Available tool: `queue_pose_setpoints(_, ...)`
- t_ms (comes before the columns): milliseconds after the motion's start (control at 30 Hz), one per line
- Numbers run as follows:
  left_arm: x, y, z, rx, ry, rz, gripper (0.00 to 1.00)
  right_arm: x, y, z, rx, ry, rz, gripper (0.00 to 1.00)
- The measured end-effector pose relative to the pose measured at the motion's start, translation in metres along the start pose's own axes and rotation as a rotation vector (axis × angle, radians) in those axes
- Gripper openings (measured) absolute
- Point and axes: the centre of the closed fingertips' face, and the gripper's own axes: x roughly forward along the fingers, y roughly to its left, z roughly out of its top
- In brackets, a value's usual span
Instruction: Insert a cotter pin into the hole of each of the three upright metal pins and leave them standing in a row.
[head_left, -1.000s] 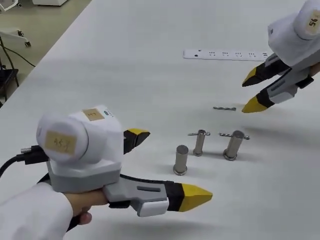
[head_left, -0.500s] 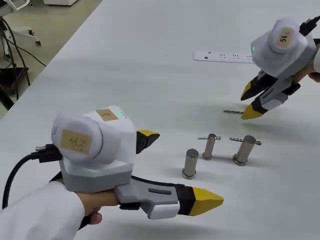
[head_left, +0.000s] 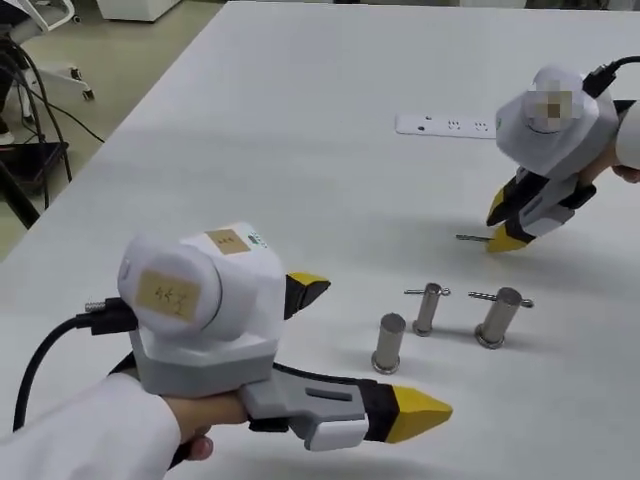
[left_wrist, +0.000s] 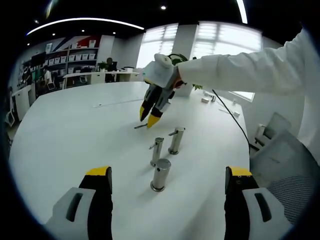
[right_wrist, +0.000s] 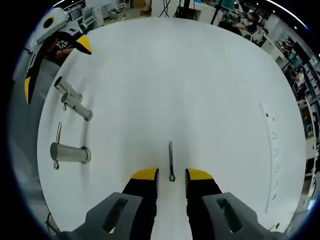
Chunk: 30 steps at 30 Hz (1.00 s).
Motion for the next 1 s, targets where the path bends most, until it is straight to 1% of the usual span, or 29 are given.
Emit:
queue_pose_setpoints(67,0.0,0.0,0.0,-0.002,0.001,-0.001,0.93,0.001,0.001,0.001,0.004,-0.002,0.013,0.15)
queue_pose_setpoints(167,0.0,0.0,0.001,-0.002,0.0,0.0,0.93,0.001,0.007,0.003,-0.004,0.007,0.039,0.1)
queue_pose_setpoints(267,-0.001,0.0,0.003,0.005,-0.009,0.004,0.93,0.002,0.016,0.005,-0.001,0.014,0.073,0.02)
queue_pose_setpoints(300,0.0,0.0,0.003,0.006,-0.01,0.003,0.93,0.001,0.015,0.005,-0.009,0.015,0.064,0.02)
queue_pose_setpoints(600,-0.004,0.004,0.005,-0.004,-0.018,0.016,0.93,0.001,0.017,0.005,0.044,0.027,0.067,0.02)
queue_pose_setpoints(767,-0.005,0.005,0.003,-0.009,-0.012,0.019,0.93,0.003,0.015,0.005,0.054,0.048,0.064,0.01)
queue_pose_setpoints(833,-0.006,0.005,0.003,-0.01,-0.011,0.02,0.93,0.003,0.013,0.006,0.067,0.04,0.049,0.0)
queue_pose_setpoints(867,-0.006,0.005,0.003,-0.009,-0.01,0.021,0.93,0.003,0.011,0.005,0.082,0.045,0.043,0.0)
queue_pose_setpoints(900,-0.006,0.005,0.003,-0.009,-0.011,0.021,0.93,0.004,0.01,0.004,0.091,0.044,0.046,0.0)
queue_pose_setpoints(1000,-0.007,0.005,0.003,-0.01,-0.013,0.022,0.93,0.004,0.011,0.005,0.084,0.037,0.044,0.0)
